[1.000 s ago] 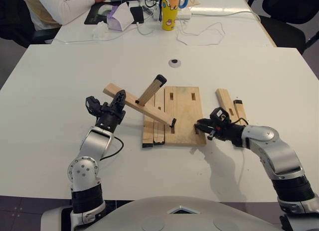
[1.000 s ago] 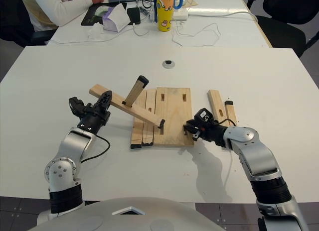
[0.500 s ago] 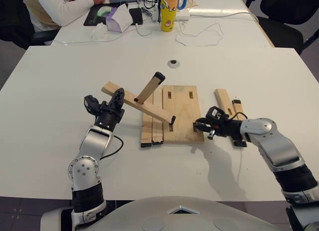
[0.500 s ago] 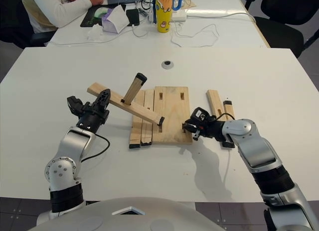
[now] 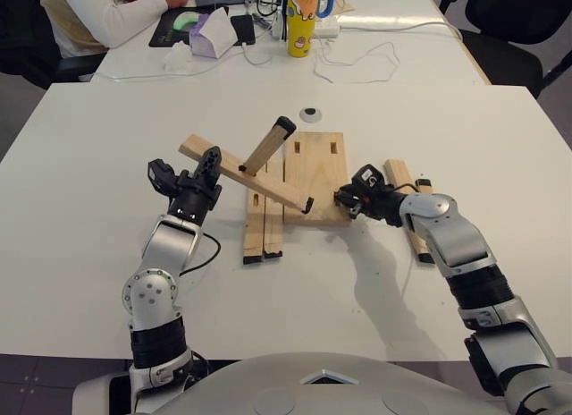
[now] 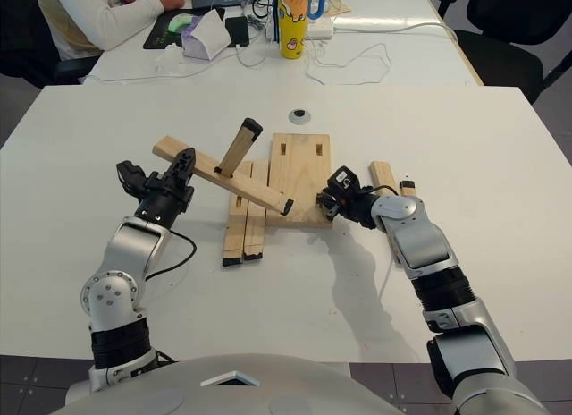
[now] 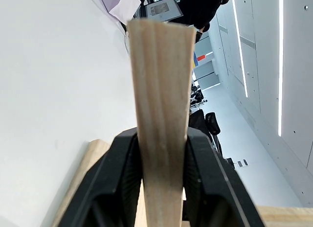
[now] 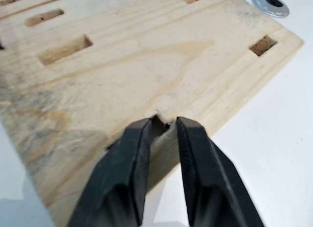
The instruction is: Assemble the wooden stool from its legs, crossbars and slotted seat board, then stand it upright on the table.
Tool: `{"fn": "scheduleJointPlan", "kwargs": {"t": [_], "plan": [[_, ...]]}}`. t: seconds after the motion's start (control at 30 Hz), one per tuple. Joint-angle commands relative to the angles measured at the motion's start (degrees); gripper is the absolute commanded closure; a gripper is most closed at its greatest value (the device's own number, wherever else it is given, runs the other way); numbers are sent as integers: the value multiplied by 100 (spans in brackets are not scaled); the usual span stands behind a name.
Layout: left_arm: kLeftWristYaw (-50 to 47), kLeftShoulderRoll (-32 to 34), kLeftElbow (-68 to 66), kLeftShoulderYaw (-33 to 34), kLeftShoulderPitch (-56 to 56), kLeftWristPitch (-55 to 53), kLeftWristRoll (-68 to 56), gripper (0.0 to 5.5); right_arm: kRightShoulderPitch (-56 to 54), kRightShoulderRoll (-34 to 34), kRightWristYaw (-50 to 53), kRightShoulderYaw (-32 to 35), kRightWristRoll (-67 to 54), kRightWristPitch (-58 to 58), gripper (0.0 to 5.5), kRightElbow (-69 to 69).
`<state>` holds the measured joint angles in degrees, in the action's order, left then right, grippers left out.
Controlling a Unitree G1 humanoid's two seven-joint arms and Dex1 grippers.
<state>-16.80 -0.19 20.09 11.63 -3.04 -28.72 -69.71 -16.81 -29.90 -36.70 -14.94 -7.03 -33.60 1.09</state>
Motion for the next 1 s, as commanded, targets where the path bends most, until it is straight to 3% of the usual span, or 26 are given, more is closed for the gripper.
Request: {"fn": "scheduleJointPlan", "kwargs": {"t": [0.03,0.5,1.0], "plan": [[275,40,-271,21,-623,236,409,445,463,165,8,-207,30,-458,452,143],[741,-379,-530,-451,-85,573,1985,446,595,428,346,-79,-48,-788,452,-315],[353,-384,99,-737,510,905,3147,446,838,519,545,-56,-46,-1043,452,-669]]}}
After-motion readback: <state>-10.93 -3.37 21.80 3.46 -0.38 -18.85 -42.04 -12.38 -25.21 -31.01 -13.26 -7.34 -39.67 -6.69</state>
